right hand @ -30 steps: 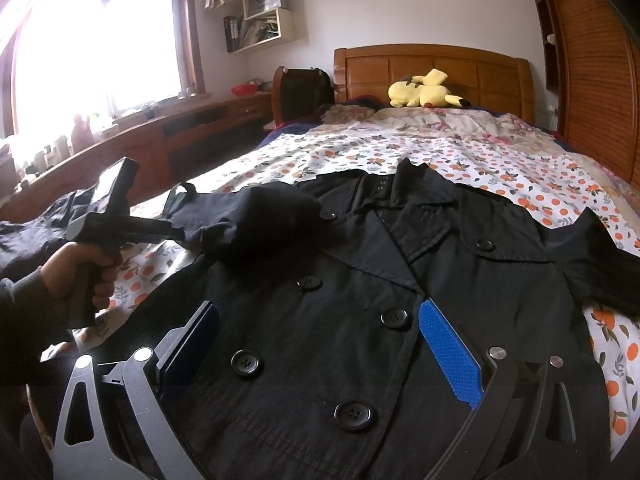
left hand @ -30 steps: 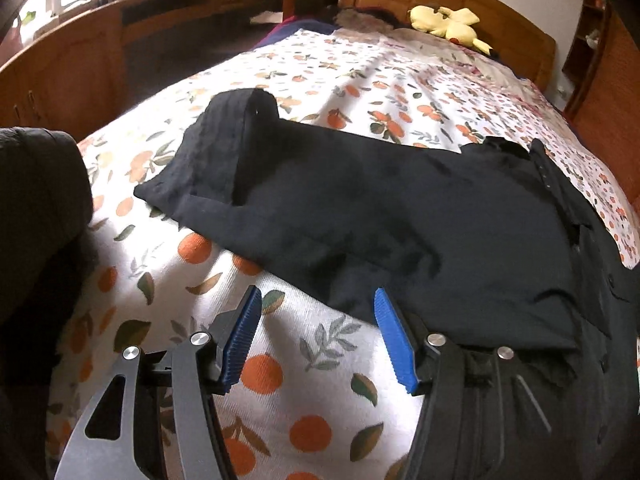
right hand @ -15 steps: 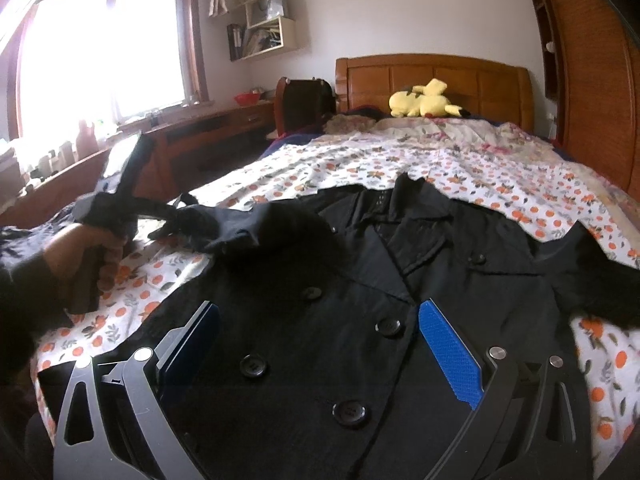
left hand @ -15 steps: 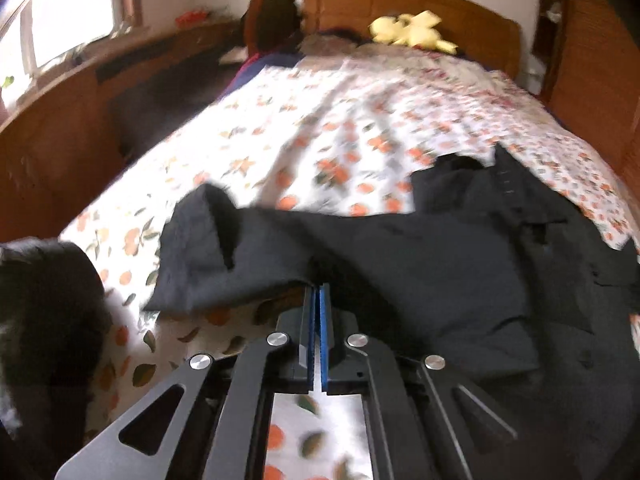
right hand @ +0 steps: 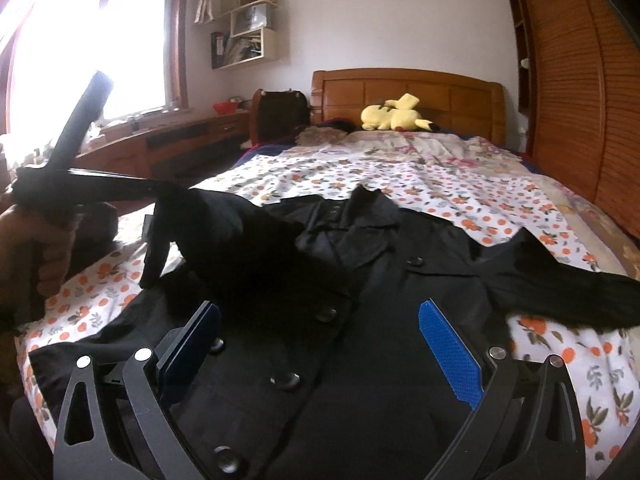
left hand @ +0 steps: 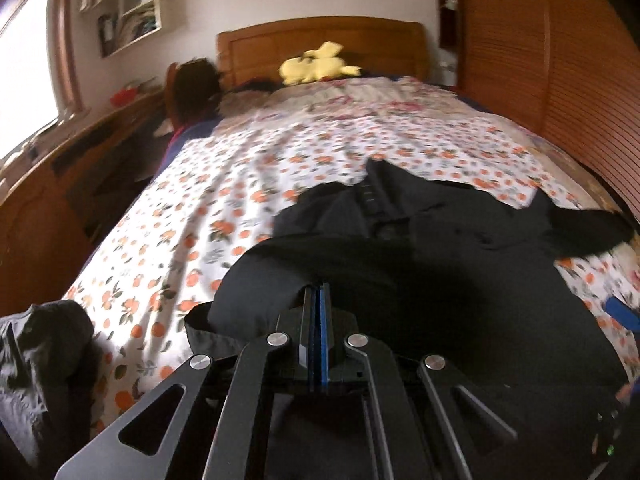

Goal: Fold large clothes
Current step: 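Carry the held sleeve with the left tool across the coat body, then open the left tool to release the sleeve and withdraw it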

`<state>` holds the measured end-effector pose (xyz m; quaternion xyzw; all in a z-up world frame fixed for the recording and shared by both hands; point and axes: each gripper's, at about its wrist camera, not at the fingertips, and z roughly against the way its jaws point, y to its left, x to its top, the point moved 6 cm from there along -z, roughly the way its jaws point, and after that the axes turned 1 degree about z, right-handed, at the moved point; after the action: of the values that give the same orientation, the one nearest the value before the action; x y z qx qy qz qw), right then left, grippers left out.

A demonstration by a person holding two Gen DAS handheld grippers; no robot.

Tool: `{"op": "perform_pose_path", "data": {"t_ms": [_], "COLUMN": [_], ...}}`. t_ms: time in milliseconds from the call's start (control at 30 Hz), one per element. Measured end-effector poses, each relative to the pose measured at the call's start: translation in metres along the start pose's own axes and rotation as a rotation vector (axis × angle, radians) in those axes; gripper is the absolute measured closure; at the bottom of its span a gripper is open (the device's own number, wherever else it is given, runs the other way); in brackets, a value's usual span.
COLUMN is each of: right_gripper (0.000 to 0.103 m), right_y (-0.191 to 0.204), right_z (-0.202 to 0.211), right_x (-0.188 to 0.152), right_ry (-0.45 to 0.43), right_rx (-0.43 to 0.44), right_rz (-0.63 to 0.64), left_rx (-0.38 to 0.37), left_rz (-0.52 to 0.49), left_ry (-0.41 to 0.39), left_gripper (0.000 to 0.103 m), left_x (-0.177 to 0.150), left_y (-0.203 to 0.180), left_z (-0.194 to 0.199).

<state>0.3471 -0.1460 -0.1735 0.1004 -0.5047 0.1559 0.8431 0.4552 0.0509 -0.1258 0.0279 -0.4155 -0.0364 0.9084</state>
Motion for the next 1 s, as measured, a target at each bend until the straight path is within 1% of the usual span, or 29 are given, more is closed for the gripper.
{"op": "perform_pose_path", "data": {"t_ms": [167,300,367,433,633,667,700,733,767,867,1000], "right_gripper": [0.006,0.006,0.006,0.006,0.006,0.006,0.007,0.007,0.007,0.007,0.007], "right_y": [-0.014,-0.020,-0.022,-0.021,-0.017,-0.016,-0.016,-0.015,-0.014,-0.009,0.001], "right_z": [0.004,0.006,0.005,0.002,-0.006,-0.007,-0.008,-0.010,-0.012,-0.016,-0.022], "right_x": [-0.001,-0.001,-0.001,-0.002,-0.003,-0.004,-0.004,-0.004,-0.004,-0.003,-0.002], "right_ry": [0.002,0.000,0.000,0.005,0.022,0.025,0.026,0.028,0.030,0.032,0.035], "right_rx": [-0.021,-0.028,-0.029,-0.031,-0.027,-0.025,-0.025,-0.025,-0.025,-0.014,0.006], "right_rz": [-0.015,-0.024,-0.027,-0.023,-0.014,-0.015,-0.014,-0.013,-0.013,-0.014,-0.005], "left_rx": [-0.028,-0.064,-0.083,-0.101,-0.120,-0.125,-0.129,-0.131,-0.133,-0.130,-0.137], "left_rz": [-0.071,-0.075,-0.072,-0.068,-0.059,-0.060,-0.056,-0.052,-0.049,-0.038,0.003], "left_ry": [-0.016,-0.011,-0.007,0.002,0.017,0.014,0.008,-0.001,-0.011,-0.033,-0.049], "left_gripper": [0.102,0.102,0.102,0.099,0.098,0.094,0.082,0.075,0.065,0.061,0.044], "left_x": [-0.014,-0.031,-0.040,-0.049,-0.077,-0.083,-0.086,-0.089,-0.091,-0.099,-0.108], "left_y": [-0.039,-0.058,-0.062,-0.064,-0.065,-0.066,-0.065,-0.064,-0.063,-0.058,-0.043], "left_z": [0.016,0.021,0.020,0.018,0.018,0.021,0.025,0.028,0.031,0.042,0.053]}}
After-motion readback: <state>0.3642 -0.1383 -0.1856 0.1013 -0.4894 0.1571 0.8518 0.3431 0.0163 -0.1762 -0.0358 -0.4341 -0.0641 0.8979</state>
